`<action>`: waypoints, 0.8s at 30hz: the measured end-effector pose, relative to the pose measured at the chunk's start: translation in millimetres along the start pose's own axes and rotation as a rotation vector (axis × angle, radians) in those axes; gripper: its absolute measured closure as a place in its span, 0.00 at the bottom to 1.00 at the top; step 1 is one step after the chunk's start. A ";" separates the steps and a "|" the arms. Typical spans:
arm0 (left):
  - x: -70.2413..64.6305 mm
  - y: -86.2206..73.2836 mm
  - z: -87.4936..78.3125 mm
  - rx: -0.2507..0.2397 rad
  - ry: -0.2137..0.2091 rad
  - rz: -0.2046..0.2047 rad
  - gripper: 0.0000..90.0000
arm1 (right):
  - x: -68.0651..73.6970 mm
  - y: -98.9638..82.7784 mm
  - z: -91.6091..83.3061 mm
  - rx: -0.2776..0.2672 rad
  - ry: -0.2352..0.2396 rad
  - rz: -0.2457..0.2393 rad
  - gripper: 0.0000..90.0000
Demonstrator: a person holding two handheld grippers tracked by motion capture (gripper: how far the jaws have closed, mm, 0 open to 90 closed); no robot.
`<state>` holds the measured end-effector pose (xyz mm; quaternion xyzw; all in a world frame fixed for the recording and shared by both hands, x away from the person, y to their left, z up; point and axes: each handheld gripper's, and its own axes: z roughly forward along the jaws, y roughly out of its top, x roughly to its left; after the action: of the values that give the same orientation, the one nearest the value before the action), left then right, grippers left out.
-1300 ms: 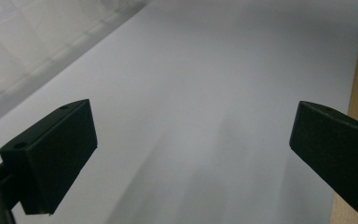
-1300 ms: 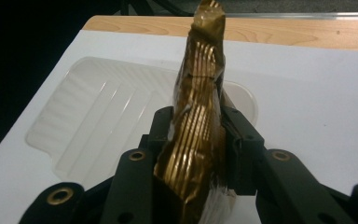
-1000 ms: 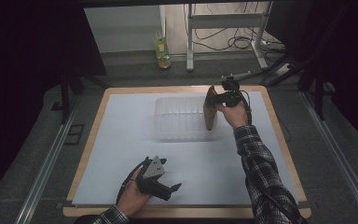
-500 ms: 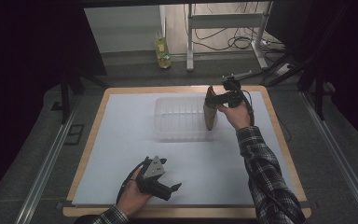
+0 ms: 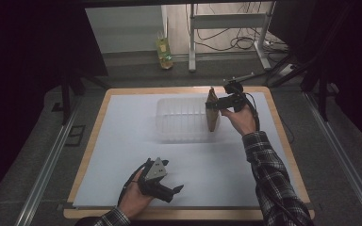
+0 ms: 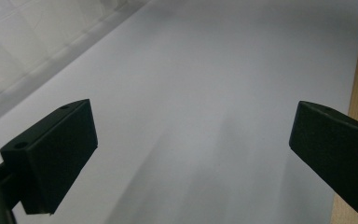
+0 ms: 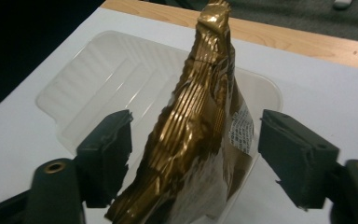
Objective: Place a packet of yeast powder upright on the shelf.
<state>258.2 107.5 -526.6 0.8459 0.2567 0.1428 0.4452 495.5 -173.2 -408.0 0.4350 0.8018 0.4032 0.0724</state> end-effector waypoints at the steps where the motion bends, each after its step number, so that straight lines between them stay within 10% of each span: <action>1: 0.2 0.1 -0.2 0.003 0.000 0.004 0.01 | 2.7 -1.6 -2.0 -0.016 0.003 -0.033 0.24; 24: 1.0 0.0 -0.8 -0.003 0.006 0.005 0.01 | 15.9 -22.8 -11.9 -0.083 0.002 -0.227 0.03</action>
<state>258.6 108.6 -526.2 0.8453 0.2558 0.1468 0.4454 465.6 -174.8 -412.6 0.3379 0.8285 0.4257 0.1348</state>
